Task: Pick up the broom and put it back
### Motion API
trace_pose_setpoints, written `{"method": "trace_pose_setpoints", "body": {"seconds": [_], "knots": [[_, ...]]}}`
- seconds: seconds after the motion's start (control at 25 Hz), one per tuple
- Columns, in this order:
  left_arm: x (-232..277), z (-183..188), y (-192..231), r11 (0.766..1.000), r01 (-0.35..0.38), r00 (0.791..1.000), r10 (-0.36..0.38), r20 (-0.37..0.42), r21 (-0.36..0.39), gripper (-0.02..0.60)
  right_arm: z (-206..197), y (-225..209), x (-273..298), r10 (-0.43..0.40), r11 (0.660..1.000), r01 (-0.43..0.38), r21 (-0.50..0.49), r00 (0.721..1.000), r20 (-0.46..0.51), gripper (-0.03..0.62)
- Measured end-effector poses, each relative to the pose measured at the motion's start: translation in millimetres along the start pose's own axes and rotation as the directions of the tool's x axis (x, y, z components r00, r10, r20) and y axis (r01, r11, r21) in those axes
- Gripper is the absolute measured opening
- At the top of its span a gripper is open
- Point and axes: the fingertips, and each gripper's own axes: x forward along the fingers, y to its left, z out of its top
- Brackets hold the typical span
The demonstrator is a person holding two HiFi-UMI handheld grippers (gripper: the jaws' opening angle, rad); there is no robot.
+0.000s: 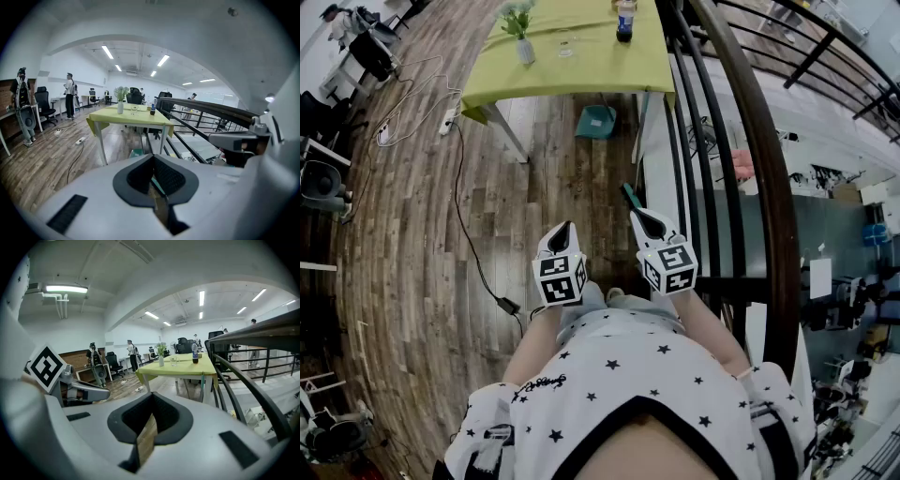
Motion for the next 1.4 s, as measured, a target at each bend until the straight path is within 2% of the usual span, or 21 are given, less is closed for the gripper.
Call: {"method": "trace_pose_setpoints", "body": {"seconds": [0.36,0.68,1.08,1.4], "knots": [[-24,-4,-16,0.999,0.02,0.999,-0.021,0.027,0.048,0.011,5,2,-27,-0.051,0.998,0.049,0.027,0.996,0.077,-0.006],[-55,-11,-11,0.999,0.018,0.999,-0.019,0.039,0.043,0.011,2,27,-48,-0.044,0.999,0.043,0.02,0.996,0.072,-0.006],[-53,-17,-20,0.999,0.009,0.999,-0.01,0.036,0.043,0.011,-7,19,-47,-0.019,0.998,0.015,0.067,0.998,0.058,-0.006],[-51,-16,-28,1.0,-0.012,0.999,0.011,0.045,0.022,0.011,-2,10,-49,-0.006,0.999,0.003,0.038,0.998,0.066,-0.006]]}}
